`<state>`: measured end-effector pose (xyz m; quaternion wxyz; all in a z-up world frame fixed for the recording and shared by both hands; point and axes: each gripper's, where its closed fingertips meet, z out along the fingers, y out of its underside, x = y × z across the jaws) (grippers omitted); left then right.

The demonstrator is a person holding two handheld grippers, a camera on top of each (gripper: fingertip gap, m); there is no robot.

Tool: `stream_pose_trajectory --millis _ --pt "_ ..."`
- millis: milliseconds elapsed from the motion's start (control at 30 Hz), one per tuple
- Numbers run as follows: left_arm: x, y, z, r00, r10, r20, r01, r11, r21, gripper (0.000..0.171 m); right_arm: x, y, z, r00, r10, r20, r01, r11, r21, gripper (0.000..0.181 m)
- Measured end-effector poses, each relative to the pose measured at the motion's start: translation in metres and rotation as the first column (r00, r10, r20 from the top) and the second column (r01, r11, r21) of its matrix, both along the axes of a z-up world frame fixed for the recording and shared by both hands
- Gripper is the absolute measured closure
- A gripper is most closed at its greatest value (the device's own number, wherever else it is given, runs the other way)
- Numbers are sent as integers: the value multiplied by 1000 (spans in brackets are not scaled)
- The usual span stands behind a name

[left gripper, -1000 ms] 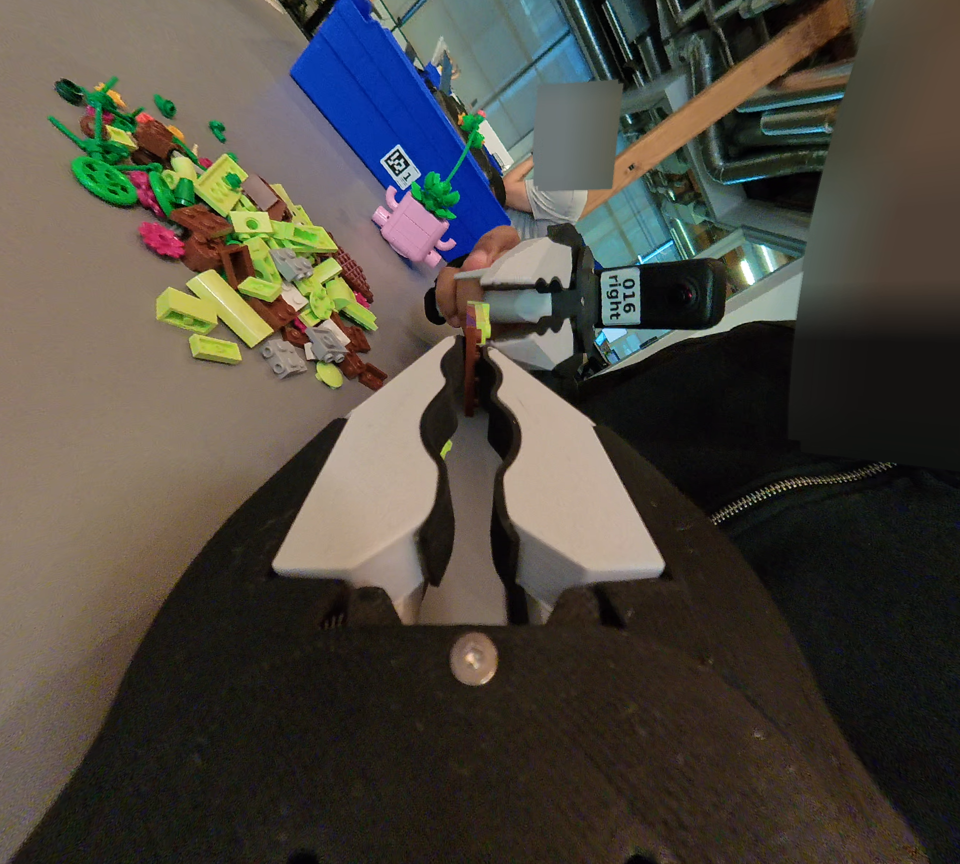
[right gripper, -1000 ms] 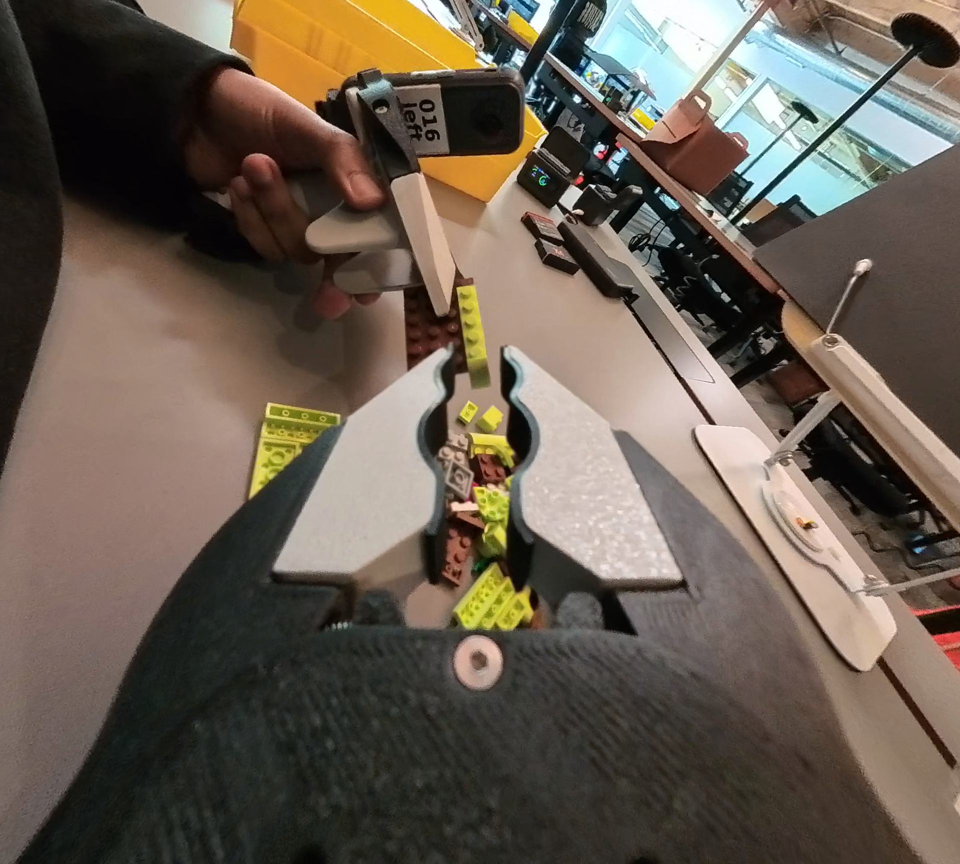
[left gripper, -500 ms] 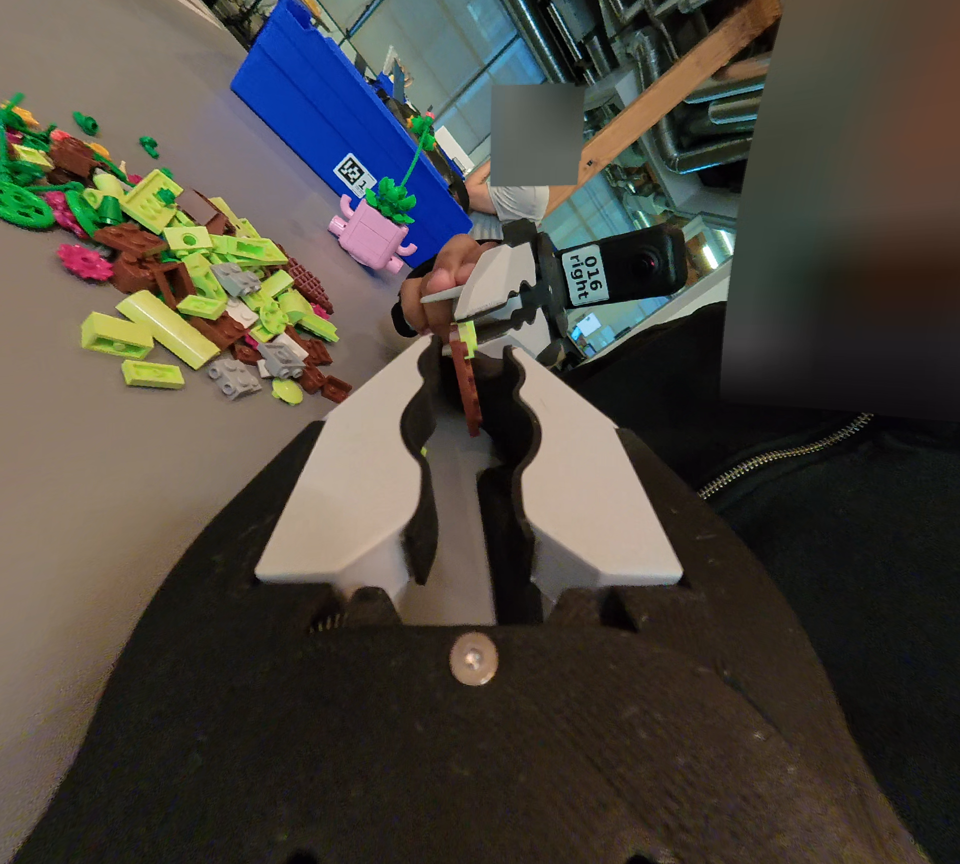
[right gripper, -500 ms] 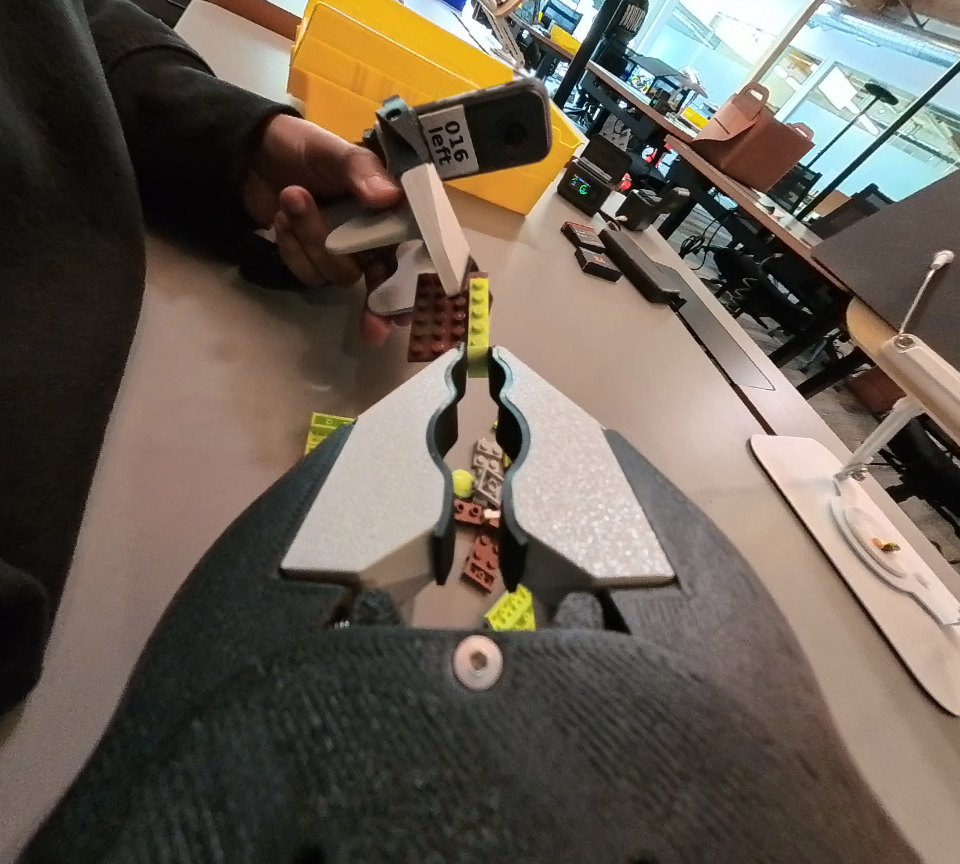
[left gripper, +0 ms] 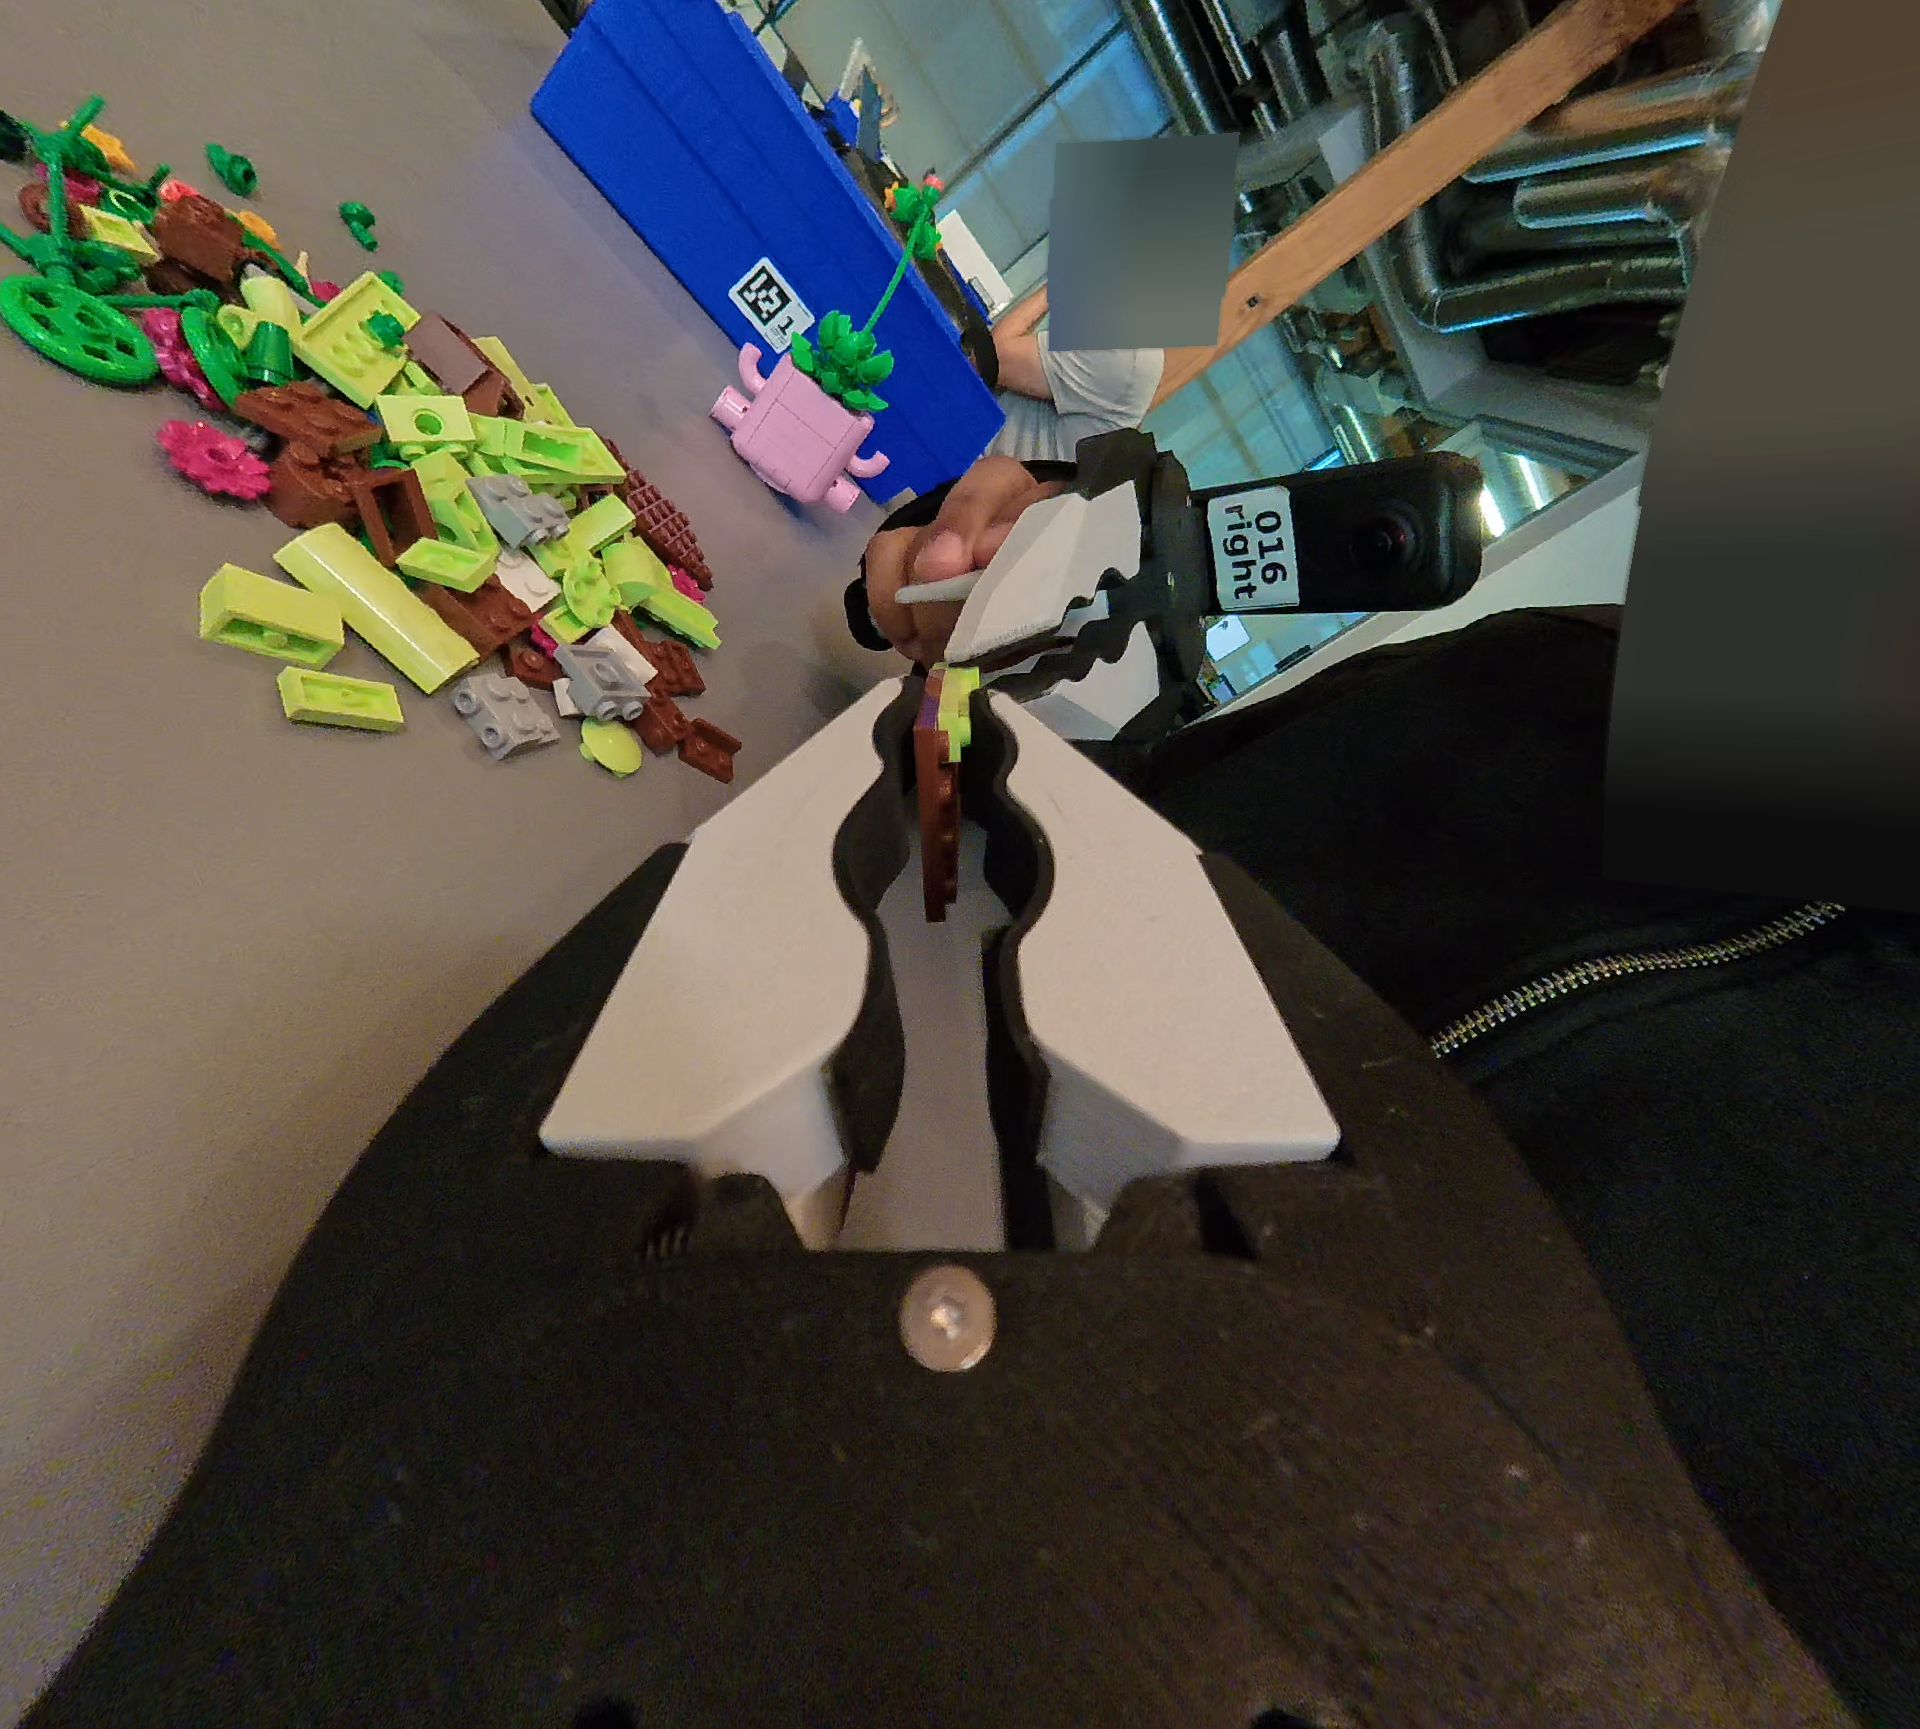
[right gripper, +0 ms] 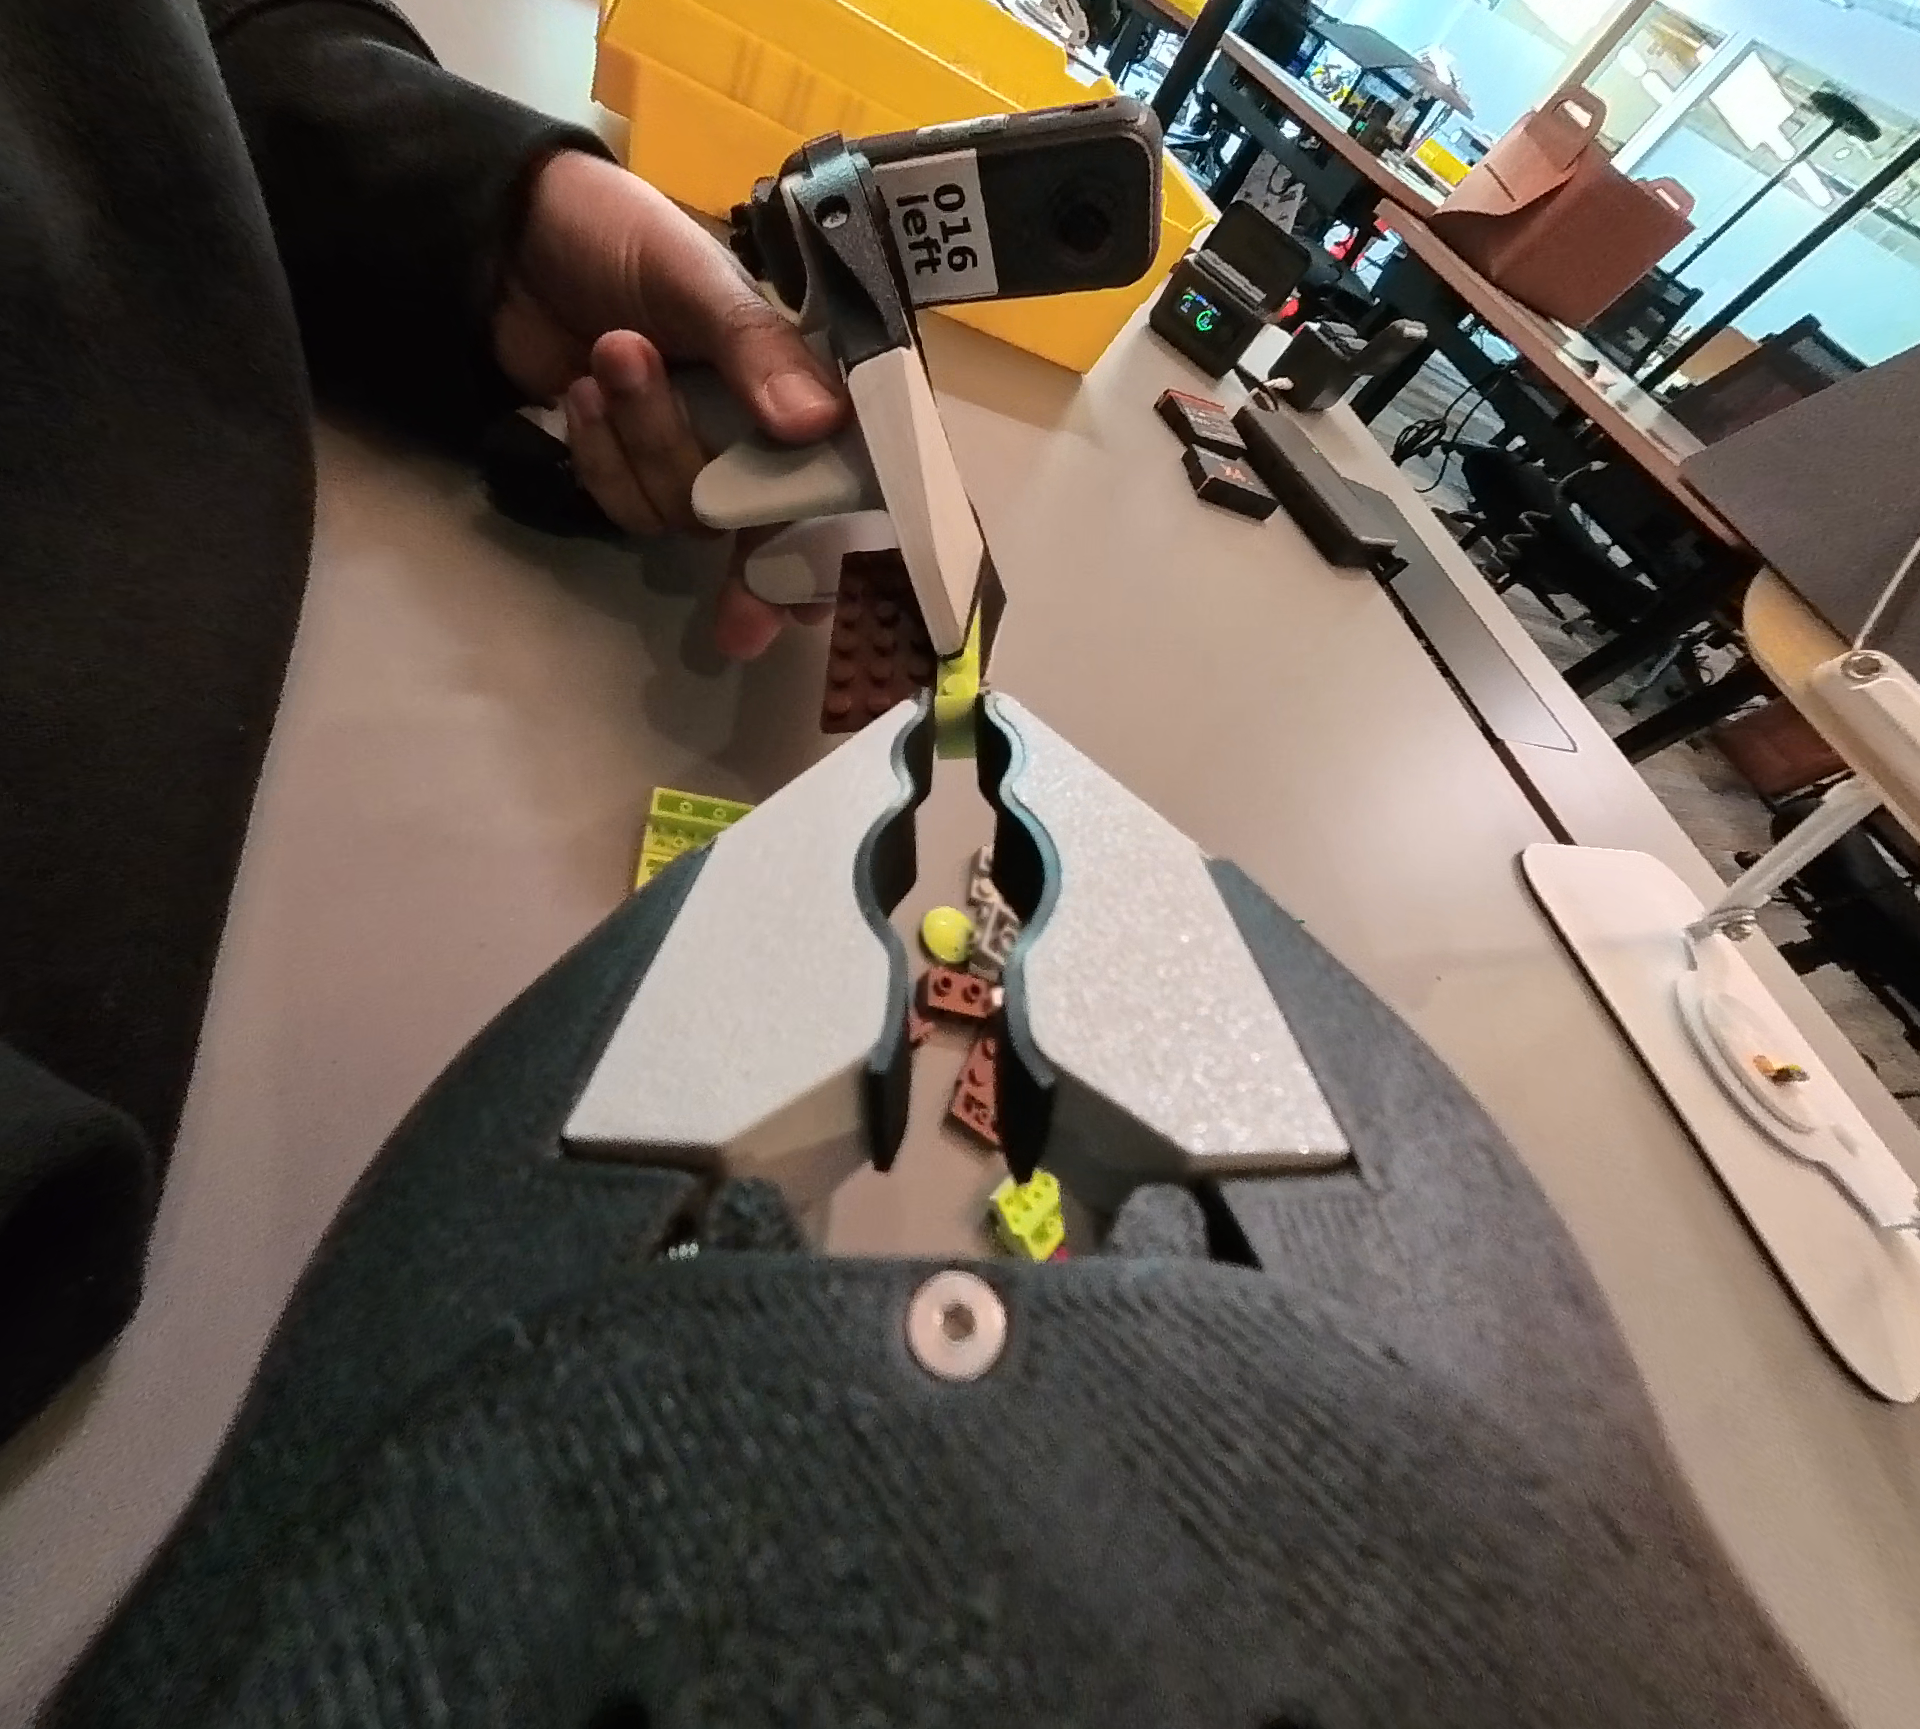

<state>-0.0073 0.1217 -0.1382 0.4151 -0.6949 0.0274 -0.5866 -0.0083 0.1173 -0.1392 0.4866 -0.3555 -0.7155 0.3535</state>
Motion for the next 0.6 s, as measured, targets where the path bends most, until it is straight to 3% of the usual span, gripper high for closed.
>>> stream_pose_trajectory --millis 133,233,300,367,400,467,533,600 --pt "1 -4 5 999 -23 42 23 1000 -1 168 1 -4 6 999 31 -29 -32 998 -50 176" --pt "3 -11 20 973 -90 214 94 996 -7 168 4 -12 24 990 95 -104 -115 973 -201 176" --pt "1 -6 9 984 -53 173 62 997 -49 168 12 -17 48 963 141 -229 -211 925 -316 176" --pt "-7 -7 15 973 -48 227 58 998 -36 168 23 -10 79 922 141 -362 -309 830 -465 176" --pt "-11 -6 18 966 -39 256 49 998 -35 168 24 -2 80 924 116 -364 -294 825 -483 176" --pt "-13 -5 19 970 -23 242 28 999 -16 168 21 18 72 946 18 -323 -165 885 -434 176" --pt "-12 -3 15 988 -4 157 3 1000 7 168 13 43 48 971 -120 -209 35 928 -371 176" --pt "-13 -1 14 992 13 127 -16 1000 23 168 6 68 19 963 -263 -63 234 927 -293 176"
